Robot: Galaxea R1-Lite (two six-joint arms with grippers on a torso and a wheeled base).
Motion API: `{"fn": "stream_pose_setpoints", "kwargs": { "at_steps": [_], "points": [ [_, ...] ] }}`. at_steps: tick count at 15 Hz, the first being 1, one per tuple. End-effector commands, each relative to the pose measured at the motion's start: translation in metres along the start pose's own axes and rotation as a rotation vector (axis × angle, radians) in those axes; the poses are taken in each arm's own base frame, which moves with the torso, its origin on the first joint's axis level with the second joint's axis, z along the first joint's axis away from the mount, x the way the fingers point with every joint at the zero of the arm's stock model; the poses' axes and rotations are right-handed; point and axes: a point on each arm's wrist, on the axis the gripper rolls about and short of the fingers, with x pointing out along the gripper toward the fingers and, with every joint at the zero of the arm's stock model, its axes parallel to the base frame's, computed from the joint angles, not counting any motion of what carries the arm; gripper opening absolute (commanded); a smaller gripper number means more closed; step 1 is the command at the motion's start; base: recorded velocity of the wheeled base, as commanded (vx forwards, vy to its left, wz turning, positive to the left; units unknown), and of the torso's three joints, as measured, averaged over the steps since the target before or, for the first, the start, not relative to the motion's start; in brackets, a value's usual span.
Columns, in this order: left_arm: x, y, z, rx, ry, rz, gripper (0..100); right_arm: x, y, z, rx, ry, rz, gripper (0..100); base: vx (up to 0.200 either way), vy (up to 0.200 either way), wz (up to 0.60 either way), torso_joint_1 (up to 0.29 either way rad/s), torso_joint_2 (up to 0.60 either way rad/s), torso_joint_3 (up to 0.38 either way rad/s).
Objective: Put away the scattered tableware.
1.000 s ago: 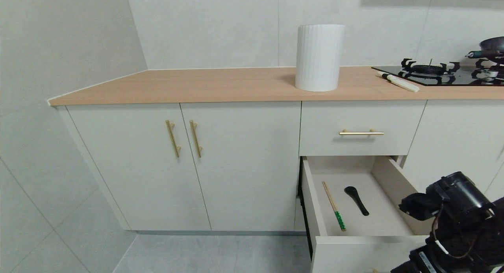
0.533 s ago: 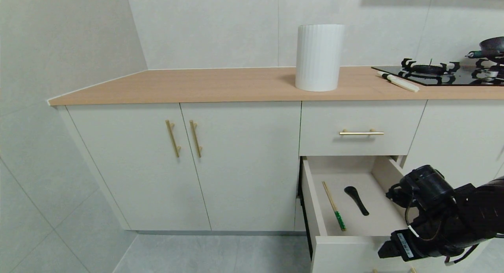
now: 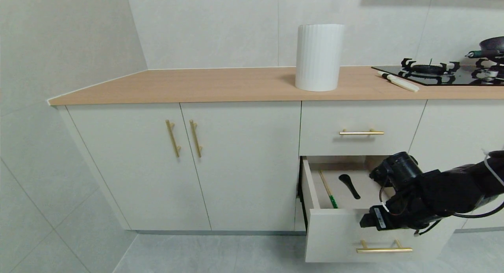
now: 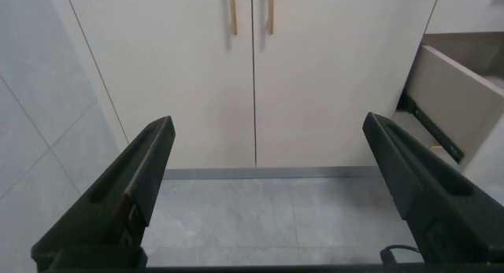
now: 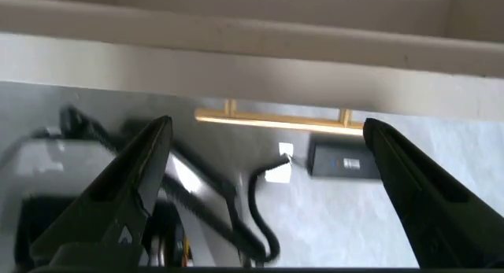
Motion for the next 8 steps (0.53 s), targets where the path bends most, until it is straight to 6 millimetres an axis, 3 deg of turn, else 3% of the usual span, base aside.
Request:
{"fn": "stream_pose_setpoints", "kwargs": {
  "at_steps": [1,4,8],
  "points": [
    [0.0,0.0,0.0,0.0,0.001,0.0,100,0.018,0.0,0.018,0.017,-0.011,-0.013,100,0.0,0.0,0.0,0.0,0.0,0.0],
    [0.0,0.0,0.0,0.0,0.001,0.0,100,0.036,-0.008,0.047,0.062,-0.063,-0.073,100,0.0,0.0,0.0,0.0,0.0,0.0],
    [0.0,0.0,0.0,0.0,0.001,0.0,100,0.055,-0.014,0.06,0.129,-0.134,-0.074,100,0.0,0.0,0.0,0.0,0.0,0.0]
  ]
}}
